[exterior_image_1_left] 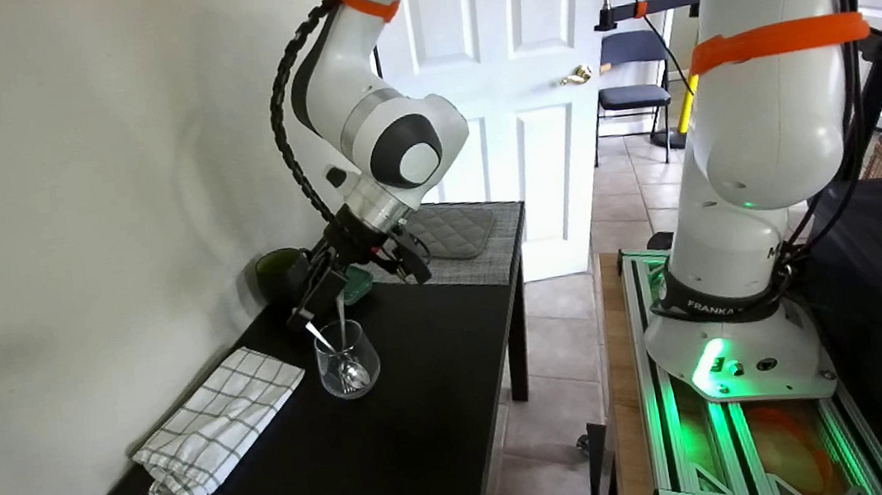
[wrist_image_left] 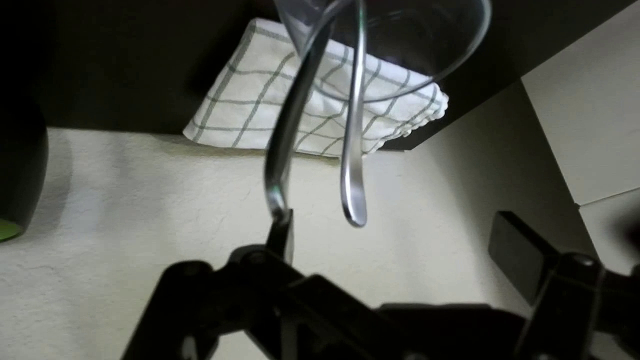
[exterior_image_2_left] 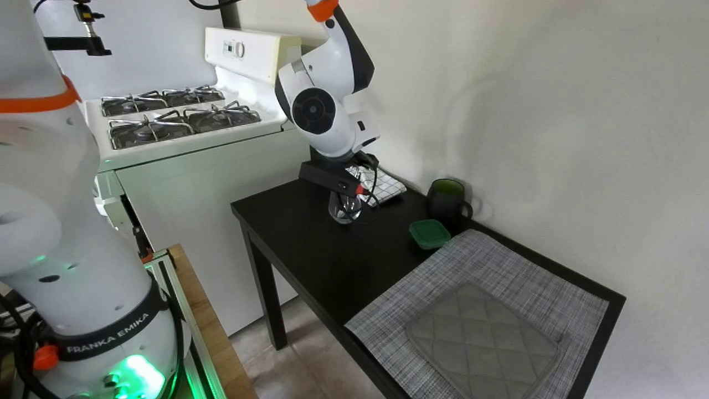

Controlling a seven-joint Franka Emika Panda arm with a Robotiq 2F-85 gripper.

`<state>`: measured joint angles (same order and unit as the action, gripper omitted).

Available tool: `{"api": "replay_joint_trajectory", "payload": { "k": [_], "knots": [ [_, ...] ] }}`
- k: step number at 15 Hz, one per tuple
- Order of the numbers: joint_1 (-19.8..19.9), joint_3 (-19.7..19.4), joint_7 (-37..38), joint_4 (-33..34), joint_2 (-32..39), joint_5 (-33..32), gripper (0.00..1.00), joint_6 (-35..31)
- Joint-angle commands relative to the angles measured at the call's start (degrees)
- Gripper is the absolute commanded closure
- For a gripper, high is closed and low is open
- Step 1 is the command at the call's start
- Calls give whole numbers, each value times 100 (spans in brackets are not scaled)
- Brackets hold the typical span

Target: Lift the folk and spoon from the table and put them in the glass cup

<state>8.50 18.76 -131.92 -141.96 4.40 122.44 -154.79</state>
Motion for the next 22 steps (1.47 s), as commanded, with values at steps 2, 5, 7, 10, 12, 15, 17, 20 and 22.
{"api": "replay_joint_trajectory", "payload": {
  "k": [2,5,7,10,12,15,17,20,22],
  "knots": [
    [-808,-656,1376,-396,-807,-1076,0,-287],
    [-1010,-765,2547,-462,-1045,-2080,0,-719],
    [-1086,-790,3383,-573,-1119,-2817,0,-933],
    [-1117,-846,4635,-773,-1123,-3906,0,-1080],
    [-1086,-911,5469,-927,-1135,-4647,0,-988],
    [-1012,-1065,6698,-1137,-1201,-5799,0,-782],
    [-972,-1179,7524,-1204,-1301,-6601,0,-625],
    [-913,-1357,8768,-1172,-1572,-7851,0,-107],
    [-909,-1481,9490,-1072,-1804,-8555,0,380]
  ]
}}
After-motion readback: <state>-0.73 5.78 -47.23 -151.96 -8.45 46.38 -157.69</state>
